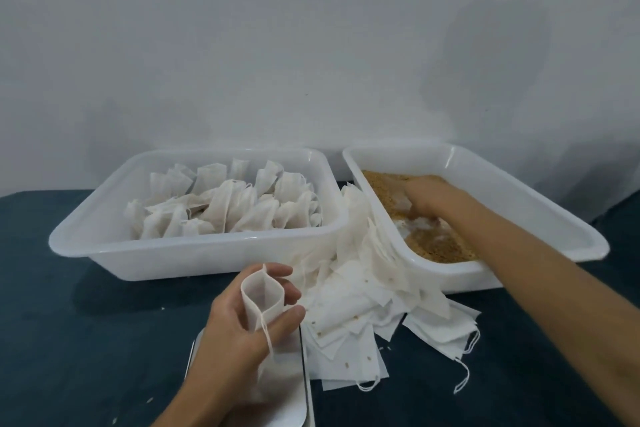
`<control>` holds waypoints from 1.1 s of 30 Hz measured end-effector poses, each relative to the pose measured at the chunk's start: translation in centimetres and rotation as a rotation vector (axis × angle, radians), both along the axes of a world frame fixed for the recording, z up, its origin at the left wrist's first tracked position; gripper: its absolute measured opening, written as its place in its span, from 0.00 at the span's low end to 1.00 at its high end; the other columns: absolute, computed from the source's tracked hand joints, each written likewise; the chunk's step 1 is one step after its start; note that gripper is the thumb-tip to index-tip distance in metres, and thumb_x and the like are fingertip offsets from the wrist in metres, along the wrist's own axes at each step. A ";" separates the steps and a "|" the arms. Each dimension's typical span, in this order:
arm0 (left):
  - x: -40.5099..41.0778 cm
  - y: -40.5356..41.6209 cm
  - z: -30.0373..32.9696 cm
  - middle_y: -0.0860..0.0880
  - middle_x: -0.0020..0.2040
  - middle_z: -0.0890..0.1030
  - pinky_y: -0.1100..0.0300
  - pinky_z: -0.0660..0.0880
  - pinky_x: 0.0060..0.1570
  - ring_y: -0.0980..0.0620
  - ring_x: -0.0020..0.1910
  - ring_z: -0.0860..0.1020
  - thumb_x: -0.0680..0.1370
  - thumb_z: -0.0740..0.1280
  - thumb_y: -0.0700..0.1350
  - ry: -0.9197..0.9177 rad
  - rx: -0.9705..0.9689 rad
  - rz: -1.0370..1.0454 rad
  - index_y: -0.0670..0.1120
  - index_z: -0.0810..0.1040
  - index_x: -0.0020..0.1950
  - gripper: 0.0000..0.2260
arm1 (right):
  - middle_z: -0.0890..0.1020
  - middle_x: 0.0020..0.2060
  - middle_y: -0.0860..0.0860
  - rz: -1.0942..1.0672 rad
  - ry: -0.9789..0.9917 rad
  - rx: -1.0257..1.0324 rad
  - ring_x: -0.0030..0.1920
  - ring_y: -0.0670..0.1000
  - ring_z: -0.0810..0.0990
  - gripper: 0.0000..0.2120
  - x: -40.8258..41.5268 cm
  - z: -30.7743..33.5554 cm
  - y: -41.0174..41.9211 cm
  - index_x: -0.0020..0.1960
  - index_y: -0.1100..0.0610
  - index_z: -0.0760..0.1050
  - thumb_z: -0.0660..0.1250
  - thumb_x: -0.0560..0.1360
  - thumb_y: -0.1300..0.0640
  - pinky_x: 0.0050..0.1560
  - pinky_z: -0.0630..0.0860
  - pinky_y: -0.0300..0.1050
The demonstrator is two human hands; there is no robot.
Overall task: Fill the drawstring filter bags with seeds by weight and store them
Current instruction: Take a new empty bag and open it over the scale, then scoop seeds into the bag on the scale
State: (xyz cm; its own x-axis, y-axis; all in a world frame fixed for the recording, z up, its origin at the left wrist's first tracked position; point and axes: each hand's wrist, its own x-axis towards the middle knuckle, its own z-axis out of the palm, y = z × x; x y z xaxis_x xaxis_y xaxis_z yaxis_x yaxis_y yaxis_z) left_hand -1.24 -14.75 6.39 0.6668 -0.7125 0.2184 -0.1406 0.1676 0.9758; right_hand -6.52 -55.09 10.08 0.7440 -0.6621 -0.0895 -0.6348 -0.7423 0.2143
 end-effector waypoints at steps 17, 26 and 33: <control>-0.2 0.3 0.4 0.44 0.45 0.84 0.66 0.79 0.47 0.42 0.48 0.83 0.73 0.76 0.30 -0.014 0.018 0.019 0.44 0.82 0.57 0.16 | 0.73 0.29 0.49 -0.085 -0.190 0.015 0.28 0.47 0.69 0.19 1.0 -1.0 0.2 0.33 0.57 0.68 0.70 0.78 0.52 0.26 0.62 0.40; -0.3 0.3 0.6 0.43 0.45 0.84 0.63 0.79 0.48 0.39 0.48 0.82 0.72 0.78 0.31 0.008 -0.008 0.022 0.43 0.81 0.57 0.17 | 0.73 0.29 0.52 -0.241 -0.364 0.098 0.29 0.48 0.71 0.18 -0.9 0.6 0.7 0.33 0.60 0.68 0.71 0.77 0.60 0.26 0.63 0.41; -0.3 0.3 0.7 0.45 0.45 0.85 0.60 0.80 0.51 0.41 0.49 0.83 0.70 0.80 0.38 0.028 -0.003 0.012 0.46 0.82 0.57 0.18 | 0.70 0.28 0.54 -0.278 -0.438 0.103 0.29 0.51 0.69 0.18 -3.7 1.5 0.9 0.32 0.60 0.67 0.69 0.78 0.62 0.28 0.64 0.43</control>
